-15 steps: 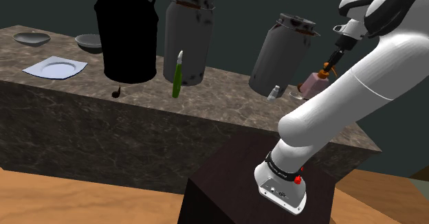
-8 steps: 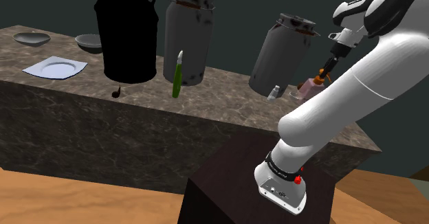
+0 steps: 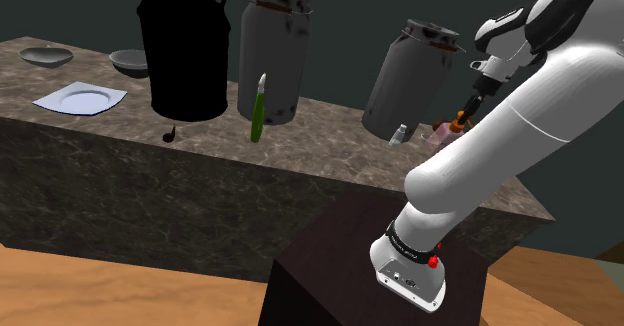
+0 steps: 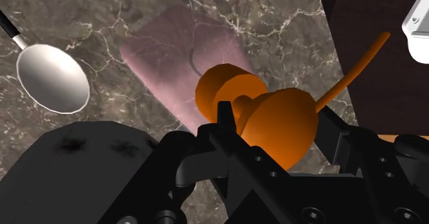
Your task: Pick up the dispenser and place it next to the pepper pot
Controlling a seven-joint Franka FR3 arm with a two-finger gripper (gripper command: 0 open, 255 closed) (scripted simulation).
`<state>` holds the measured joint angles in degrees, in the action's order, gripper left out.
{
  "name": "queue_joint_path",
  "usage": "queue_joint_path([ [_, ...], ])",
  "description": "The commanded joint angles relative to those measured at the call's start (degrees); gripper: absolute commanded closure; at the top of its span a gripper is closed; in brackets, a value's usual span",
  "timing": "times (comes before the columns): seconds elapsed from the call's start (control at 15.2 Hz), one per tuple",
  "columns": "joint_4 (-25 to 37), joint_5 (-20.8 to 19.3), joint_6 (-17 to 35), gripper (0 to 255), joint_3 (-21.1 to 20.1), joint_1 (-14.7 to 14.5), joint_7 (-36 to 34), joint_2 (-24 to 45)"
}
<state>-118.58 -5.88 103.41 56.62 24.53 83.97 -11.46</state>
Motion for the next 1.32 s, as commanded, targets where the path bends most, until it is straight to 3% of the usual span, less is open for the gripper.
queue_joint_path([
  [0.0, -1.12, 0.28, 1.47, 255, 0.40, -0.05, 0.38, 0.49],
  [0.46, -4.85, 2.25, 6.96, 255, 2.11, -0.51, 2.34, 3.35],
  [0.99, -5.07, 2.43, 7.32, 255, 2.22, -0.54, 2.51, 3.58],
  [1.06, -5.07, 2.43, 7.31, 0, 2.22, -0.54, 2.51, 3.58],
  [1.25, -5.07, 2.43, 7.32, 0, 2.22, -0.54, 2.51, 3.58],
])
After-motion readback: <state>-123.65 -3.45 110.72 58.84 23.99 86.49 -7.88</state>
